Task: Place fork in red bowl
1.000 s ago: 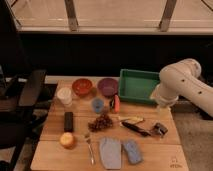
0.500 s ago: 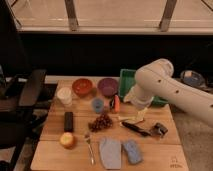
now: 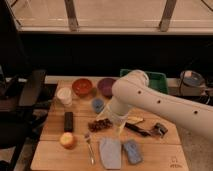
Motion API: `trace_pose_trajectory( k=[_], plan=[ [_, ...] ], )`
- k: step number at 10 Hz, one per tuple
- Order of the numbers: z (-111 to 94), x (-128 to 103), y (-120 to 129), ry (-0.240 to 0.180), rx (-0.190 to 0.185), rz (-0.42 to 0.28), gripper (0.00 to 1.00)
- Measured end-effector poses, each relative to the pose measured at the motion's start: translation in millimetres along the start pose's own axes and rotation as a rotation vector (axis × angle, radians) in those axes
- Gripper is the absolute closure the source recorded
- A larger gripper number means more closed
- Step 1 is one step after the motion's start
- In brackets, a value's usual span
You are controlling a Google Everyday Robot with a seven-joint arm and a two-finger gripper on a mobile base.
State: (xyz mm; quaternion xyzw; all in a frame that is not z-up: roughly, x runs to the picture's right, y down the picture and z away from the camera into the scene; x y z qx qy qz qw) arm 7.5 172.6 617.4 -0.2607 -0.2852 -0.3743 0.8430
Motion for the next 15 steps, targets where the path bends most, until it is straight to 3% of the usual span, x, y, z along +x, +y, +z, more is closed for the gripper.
trace_pose_trajectory(
  k=[1,3,4,6,8,10,13,15],
  plan=[
    [2.4,-9.3,-1.1,-0.011,-0.002,-0.033,0.35],
    [1.8,-8.6,-0.6,-0.011,-0.002,-0.031,0.35],
    [3.0,-7.8,0.1,-0.014,-0.015,-0.033,0.35],
    [17.9,-10.2,-6.6,-0.032,-0.051,-0.102,0.35],
    [50.1,-22.9,-28.3,-0.055,-0.084,-0.196,0.35],
    [86.5,-30.6,-47.3,-0.067,-0.107,-0.244,0.35],
    [141.4,-30.1,-57.9,-0.032,-0.135,-0.246,0.35],
    [164.5,-27.1,-56.2,-0.016,-0.146,-0.224,0.35]
  ],
)
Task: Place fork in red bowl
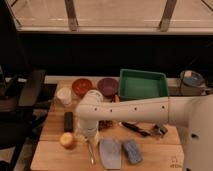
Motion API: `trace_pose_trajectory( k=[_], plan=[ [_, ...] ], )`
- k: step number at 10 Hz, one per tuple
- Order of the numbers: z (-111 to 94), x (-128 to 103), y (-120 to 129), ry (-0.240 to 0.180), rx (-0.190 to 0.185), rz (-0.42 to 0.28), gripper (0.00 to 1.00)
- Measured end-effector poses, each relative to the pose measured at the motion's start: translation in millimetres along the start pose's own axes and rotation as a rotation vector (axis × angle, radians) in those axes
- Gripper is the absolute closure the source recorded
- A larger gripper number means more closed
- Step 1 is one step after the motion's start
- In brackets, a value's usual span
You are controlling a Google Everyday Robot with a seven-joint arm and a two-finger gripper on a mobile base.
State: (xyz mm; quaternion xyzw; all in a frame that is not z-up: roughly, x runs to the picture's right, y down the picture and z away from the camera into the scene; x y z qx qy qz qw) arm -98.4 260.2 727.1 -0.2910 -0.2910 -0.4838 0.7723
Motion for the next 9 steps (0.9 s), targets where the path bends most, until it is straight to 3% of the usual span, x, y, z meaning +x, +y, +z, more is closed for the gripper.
trace_pose_trajectory(
  k=[2,5,8,9],
  plan=[
    [17.0,3.2,3.3,0.014,-0.006,0.047,0.35],
    [38.8,4.3,6.5,-0.004,-0.016,0.075,0.35],
    [60.3,7.1,16.8,-0.052,-0.032,0.106,0.35],
    [64.2,6.8,20.1,-0.084,-0.028,0.118,0.42]
  ],
)
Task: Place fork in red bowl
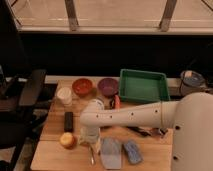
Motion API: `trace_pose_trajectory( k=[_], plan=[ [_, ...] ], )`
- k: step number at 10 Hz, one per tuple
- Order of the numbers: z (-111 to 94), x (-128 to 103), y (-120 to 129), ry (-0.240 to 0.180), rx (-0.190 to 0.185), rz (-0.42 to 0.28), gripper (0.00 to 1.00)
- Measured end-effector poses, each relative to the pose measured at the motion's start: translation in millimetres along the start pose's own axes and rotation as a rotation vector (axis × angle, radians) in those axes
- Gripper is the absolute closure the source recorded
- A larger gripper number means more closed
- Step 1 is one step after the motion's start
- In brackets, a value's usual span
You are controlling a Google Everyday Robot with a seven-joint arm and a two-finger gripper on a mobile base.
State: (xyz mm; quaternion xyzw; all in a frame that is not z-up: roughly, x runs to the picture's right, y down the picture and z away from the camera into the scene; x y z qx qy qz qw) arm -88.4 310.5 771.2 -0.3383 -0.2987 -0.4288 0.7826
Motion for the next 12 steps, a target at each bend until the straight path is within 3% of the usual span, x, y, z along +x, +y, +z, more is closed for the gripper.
trace_pose_trajectory(
  k=[1,3,6,8,10,12],
  plan=[
    [1.1,1.1,1.0,-0.009,0.005,0.004,0.49],
    [-3.2,1.4,2.7,-0.004,0.0,0.001,0.74],
    [-6.6,2.4,2.9,0.001,-0.002,-0.003,0.98],
    [-5.2,-3.1,4.0,-0.029,0.015,-0.008,1.0],
    [-6.6,-10.4,2.8,-0.063,0.067,-0.01,1.0],
    [-18.9,-13.9,-4.2,-0.062,0.123,-0.02,1.0]
  ],
)
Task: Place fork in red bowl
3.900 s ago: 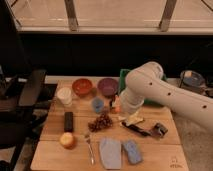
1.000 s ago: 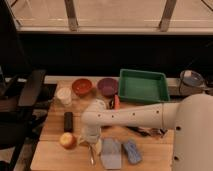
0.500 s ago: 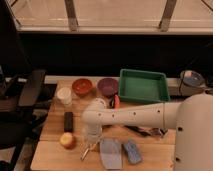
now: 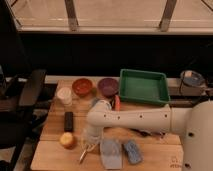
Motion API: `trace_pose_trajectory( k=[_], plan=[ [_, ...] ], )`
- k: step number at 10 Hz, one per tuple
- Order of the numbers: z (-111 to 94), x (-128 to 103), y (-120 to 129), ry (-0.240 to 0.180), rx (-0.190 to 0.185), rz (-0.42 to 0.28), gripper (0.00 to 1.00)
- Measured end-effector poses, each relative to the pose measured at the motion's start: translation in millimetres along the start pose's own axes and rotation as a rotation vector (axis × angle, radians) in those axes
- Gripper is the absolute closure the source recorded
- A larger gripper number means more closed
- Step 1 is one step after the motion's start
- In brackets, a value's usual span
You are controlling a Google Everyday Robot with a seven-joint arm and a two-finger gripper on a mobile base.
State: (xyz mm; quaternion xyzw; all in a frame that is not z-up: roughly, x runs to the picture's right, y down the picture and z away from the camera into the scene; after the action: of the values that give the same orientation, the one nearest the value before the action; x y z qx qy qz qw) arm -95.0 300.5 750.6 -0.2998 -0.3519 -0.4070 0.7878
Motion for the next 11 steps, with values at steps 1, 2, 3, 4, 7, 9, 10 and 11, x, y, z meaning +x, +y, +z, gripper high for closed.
trace_pose_trajectory(
  k=[1,2,3,4,7,9,10,11],
  plan=[
    [-19.5,-4.0,-9.0,0.012,0.049,-0.006,1.0],
    [-34.3,-7.8,-17.2,0.02,0.081,-0.013,1.0],
    [-50.8,-11.1,-25.3,0.027,0.115,-0.018,1.0],
    [-74.2,-11.9,-35.6,0.041,0.16,-0.017,1.0],
    [-127.1,19.6,-77.3,0.083,0.246,0.01,1.0],
    [-145.2,54.3,-107.8,0.104,0.27,0.026,1.0],
    [-152.2,70.5,-121.4,0.112,0.282,0.031,1.0],
    [-161.2,93.2,-140.9,0.117,0.302,0.037,1.0]
  ],
)
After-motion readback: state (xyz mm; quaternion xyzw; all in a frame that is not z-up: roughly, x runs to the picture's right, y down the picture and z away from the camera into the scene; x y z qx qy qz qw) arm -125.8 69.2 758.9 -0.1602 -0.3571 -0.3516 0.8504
